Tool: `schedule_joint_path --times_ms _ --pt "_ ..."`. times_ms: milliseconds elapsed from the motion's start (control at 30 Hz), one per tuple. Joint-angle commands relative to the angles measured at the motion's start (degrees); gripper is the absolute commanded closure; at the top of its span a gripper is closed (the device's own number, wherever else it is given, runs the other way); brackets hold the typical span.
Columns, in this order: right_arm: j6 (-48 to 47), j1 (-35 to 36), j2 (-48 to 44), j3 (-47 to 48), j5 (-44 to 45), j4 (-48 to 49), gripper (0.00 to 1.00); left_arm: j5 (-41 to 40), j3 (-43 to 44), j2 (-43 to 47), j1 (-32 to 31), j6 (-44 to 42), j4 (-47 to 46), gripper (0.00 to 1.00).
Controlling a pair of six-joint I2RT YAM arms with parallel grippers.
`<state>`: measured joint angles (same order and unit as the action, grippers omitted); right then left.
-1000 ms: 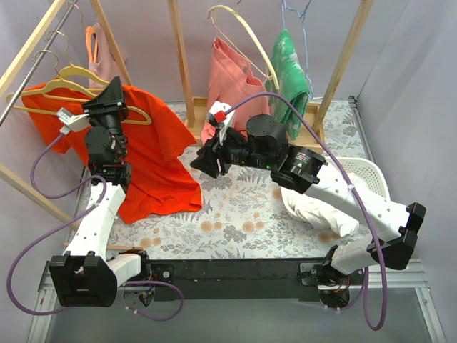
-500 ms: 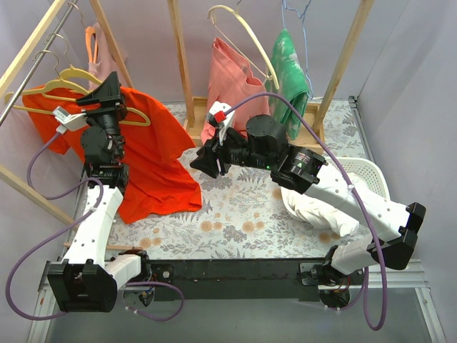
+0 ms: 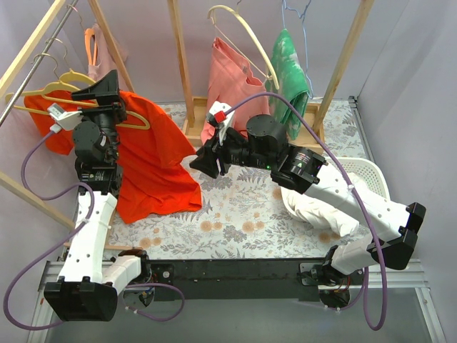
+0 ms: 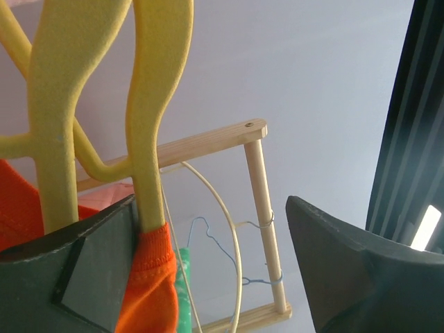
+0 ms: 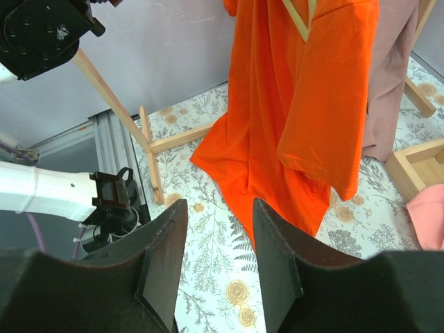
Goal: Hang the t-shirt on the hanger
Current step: Place the hanger at the clothesline.
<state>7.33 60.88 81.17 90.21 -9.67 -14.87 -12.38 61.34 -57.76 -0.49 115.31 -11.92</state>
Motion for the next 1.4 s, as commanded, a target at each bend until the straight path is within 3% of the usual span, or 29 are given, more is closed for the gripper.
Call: schedule_joint_path --times_ms 0,300,533,900,1000,1233,1367 --pt "-1.1 0.4 0.4 2.7 -1.8 3.5 0.49 2.4 2.6 1.1 0.4 18.3 7.9 0.13" --pt "-6.0 -1.6 10.7 14.0 -2.9 6.3 0.43 3.8 6.0 0.8 0.4 12.4 13.1 0.10" --pt "-3.0 -8.4 19.9 19.0 -11.2 19.6 0.40 3.9 9.6 0.0 0.4 8.9 16.3 0.06" --pt "2.7 -10.4 30.5 26.6 -15.4 31.3 0.39 1.5 17.9 -2.1 0.4 4.5 23.5 0.05" --pt "4.6 -11.1 32.6 28.8 -15.9 32.8 0.45 1.0 18.6 -2.2 0.4 4.1 24.8 0.03" --pt "9.7 -12.4 37.2 32.0 -16.6 37.7 0.72 -1.6 18.1 -1.0 0.4 1.6 27.1 0.02" --pt "12.8 -13.0 39.5 32.7 -16.3 41.1 0.79 -2.8 18.5 -0.5 0.4 0.0 29.0 0.02"
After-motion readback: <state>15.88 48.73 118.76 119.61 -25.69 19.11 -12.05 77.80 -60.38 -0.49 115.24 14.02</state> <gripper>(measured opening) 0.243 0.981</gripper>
